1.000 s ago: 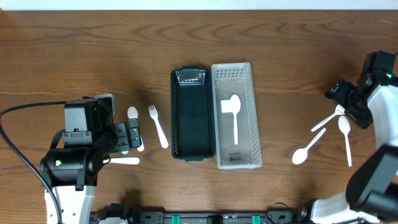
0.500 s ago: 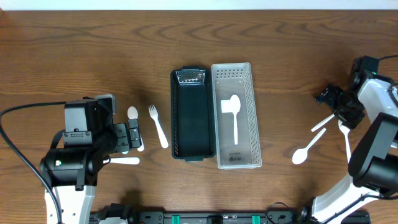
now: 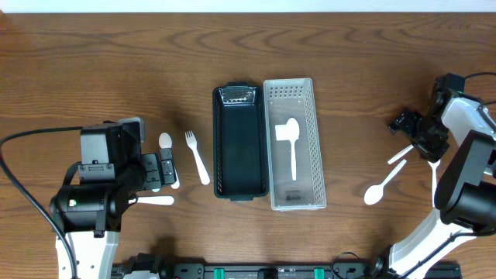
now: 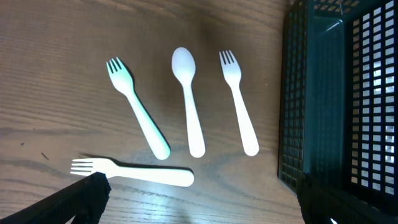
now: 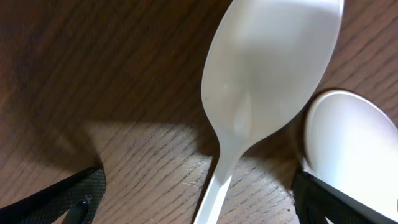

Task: Pack container
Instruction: 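Place the second spoon into the white basket with the right gripper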

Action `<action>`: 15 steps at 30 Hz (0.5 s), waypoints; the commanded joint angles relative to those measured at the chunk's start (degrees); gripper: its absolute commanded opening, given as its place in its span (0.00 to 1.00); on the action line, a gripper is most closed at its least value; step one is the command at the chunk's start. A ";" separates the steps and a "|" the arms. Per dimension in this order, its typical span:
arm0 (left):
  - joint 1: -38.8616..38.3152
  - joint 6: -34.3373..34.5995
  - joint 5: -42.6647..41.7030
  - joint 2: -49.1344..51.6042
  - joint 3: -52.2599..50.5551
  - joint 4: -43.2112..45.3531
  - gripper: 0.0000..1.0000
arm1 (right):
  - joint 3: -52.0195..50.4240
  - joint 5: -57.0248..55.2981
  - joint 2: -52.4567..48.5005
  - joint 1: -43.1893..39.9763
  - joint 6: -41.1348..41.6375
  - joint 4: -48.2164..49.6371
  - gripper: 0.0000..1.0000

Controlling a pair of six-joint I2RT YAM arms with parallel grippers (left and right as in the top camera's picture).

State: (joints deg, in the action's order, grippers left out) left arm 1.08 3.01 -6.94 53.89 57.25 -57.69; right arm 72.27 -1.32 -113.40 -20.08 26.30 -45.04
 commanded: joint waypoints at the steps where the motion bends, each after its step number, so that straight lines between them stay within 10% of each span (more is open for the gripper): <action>1: 0.24 0.31 -0.13 0.04 0.98 -0.13 0.98 | -0.44 0.94 -2.75 -0.11 -1.18 0.50 0.99; 8: 0.24 0.31 -0.13 0.04 0.98 -0.11 0.98 | -0.44 1.22 -2.78 -0.11 -1.31 0.42 0.93; 15: 0.24 0.31 -0.13 0.04 0.98 -0.11 0.98 | -0.44 2.29 -2.78 -0.11 -1.31 0.37 0.47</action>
State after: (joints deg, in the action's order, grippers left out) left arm 1.08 3.01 -6.94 53.91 57.25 -57.67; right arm 72.38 -1.41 -113.51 -20.08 25.21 -44.93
